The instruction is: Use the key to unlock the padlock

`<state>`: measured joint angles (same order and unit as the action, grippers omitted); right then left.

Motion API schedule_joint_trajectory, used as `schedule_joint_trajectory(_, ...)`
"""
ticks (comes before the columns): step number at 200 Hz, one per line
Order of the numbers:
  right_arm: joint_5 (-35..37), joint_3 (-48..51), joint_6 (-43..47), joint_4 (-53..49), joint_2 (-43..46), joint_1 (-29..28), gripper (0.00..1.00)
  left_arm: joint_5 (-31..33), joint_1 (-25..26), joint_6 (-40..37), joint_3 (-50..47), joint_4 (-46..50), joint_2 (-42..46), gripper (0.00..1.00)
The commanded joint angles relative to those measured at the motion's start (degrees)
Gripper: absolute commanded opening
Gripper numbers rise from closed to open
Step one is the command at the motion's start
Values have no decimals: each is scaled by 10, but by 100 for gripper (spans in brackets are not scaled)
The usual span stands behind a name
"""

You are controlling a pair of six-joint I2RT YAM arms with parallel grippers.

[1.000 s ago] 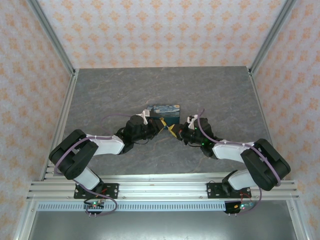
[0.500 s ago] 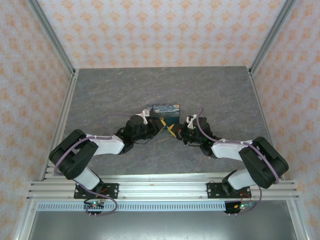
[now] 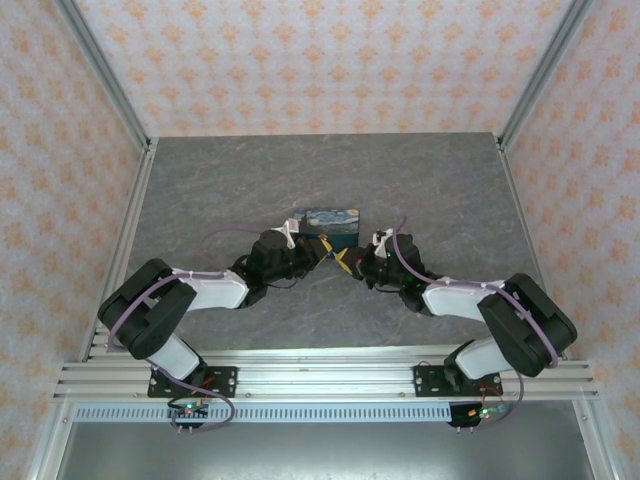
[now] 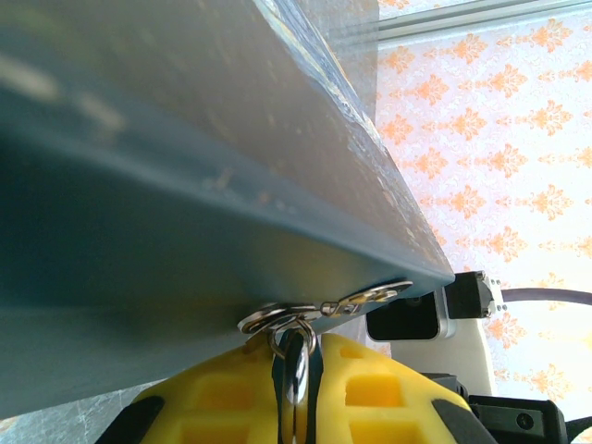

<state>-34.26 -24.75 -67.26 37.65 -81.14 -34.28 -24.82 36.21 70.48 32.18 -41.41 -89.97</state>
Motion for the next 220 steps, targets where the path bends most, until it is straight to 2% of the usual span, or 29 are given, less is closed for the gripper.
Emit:
schedule_joint_trajectory(1, -4, -20, 11, 11, 23, -7, 0, -7, 1, -6, 6, -15, -2, 0)
schedule_joint_trajectory(147, -12, -32, 22, 14, 16, -8, 0, -18, 6, -1, 16, -18, -4, 0)
schedule_joint_trajectory(220, -38, -38, 92, -3, 13, 7, 0, -61, 6, 26, 20, -18, 32, 0)
